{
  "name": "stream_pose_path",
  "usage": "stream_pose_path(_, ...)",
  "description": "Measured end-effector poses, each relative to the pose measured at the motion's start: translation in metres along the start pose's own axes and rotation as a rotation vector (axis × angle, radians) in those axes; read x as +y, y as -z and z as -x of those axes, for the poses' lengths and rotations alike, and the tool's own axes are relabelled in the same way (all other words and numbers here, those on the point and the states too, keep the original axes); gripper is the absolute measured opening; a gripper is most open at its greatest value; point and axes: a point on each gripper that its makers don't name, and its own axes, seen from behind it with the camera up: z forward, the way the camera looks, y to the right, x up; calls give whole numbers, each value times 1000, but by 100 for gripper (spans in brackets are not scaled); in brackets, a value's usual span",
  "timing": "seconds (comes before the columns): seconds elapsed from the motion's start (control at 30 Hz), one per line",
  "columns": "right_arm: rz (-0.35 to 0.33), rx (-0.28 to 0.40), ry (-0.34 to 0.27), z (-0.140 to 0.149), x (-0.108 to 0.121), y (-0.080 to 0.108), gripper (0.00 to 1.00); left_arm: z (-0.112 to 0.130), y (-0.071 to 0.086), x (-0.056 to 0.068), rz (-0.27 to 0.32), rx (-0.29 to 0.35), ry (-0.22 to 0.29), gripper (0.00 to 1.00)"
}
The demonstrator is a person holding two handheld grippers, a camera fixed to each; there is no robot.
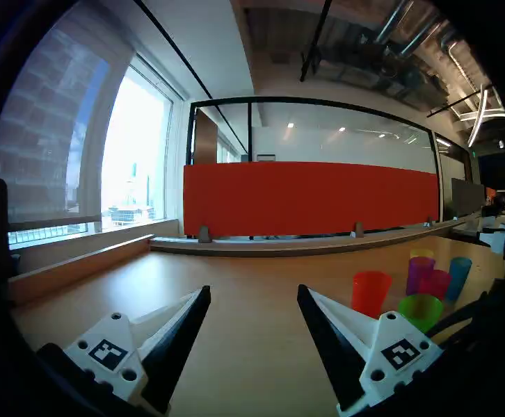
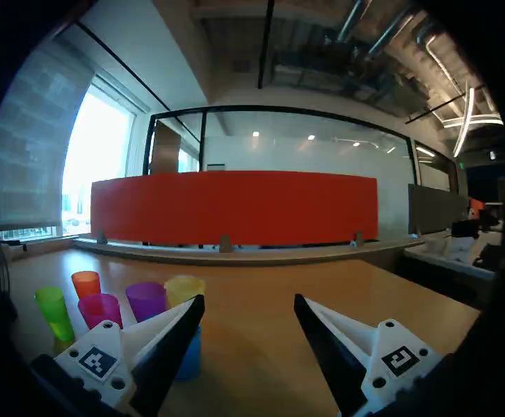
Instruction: Pour water
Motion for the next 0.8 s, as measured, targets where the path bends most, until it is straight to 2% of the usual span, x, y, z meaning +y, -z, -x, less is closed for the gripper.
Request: stream_pose_path(0.8,0,0,0,1,0,0,100,4,-2,-1,0,1,1,92)
